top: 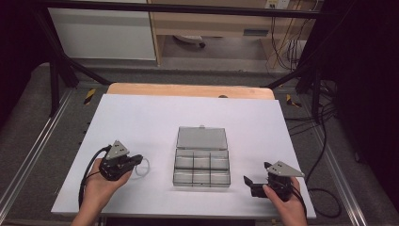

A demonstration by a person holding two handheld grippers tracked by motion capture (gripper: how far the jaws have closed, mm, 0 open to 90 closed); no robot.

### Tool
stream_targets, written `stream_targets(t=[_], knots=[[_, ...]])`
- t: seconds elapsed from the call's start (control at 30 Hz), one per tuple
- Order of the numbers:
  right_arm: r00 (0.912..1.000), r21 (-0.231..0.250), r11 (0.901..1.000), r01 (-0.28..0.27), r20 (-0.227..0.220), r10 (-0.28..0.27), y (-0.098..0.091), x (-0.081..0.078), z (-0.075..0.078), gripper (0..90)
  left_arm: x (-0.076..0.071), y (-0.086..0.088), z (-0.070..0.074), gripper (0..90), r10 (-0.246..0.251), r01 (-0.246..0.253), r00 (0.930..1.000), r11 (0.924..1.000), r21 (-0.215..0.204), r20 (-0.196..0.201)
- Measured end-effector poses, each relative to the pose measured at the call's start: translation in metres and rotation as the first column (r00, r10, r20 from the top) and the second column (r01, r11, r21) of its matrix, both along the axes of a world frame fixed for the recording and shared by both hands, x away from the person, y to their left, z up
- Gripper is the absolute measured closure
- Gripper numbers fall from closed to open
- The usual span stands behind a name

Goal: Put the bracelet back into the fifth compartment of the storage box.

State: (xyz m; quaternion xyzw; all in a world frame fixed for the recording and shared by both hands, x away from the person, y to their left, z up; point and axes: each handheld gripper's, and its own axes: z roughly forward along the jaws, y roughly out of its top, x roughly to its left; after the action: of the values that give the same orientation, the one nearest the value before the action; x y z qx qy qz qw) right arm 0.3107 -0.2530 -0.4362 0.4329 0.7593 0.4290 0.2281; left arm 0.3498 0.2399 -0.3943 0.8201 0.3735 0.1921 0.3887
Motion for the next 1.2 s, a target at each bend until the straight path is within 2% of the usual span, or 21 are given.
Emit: stream_targets(t=[0.2,0.5,0.57,0.7,0.83,1.2], knots=[[1.0,0.001,1.0,0.002,-0.005,-0.002,0.0,0.0,0.0,5.1,-0.002,-0.001,0.011,87.5,-0.005,0.005,0.9995,0.9999,-0.011,0.032],[1.0,-0.002,1.0,0.0,-0.007,0.0,0.0,0.0,-0.001,5.0,0.002,-0.012,0.026,87.5,-0.054,0.056,0.9966,0.9982,-0.02,0.061],[1.0,-0.002,1.0,0.001,-0.008,-0.001,0.0,0.001,-0.002,5.0,0.003,-0.014,0.03,87.5,-0.068,0.071,0.996,0.9963,-0.048,0.058],[0.9999,-0.003,1.0,0.0,-0.01,0.0,0.0,0.001,-0.002,5.0,0.009,-0.02,0.032,87.5,-0.086,0.088,0.9952,0.9943,-0.06,0.046],[1.0,0.002,1.0,-0.002,-0.008,0.002,0.001,0.001,-0.002,5.0,0.015,-0.025,0.033,87.5,-0.117,0.116,0.9932,0.9828,-0.143,0.006],[0.9999,-0.001,0.9999,-0.011,-0.002,0.011,0.002,0.0,-0.001,5.0,0.02,-0.053,0.043,87.5,-0.169,0.169,0.9855,0.9778,-0.124,0.014]])
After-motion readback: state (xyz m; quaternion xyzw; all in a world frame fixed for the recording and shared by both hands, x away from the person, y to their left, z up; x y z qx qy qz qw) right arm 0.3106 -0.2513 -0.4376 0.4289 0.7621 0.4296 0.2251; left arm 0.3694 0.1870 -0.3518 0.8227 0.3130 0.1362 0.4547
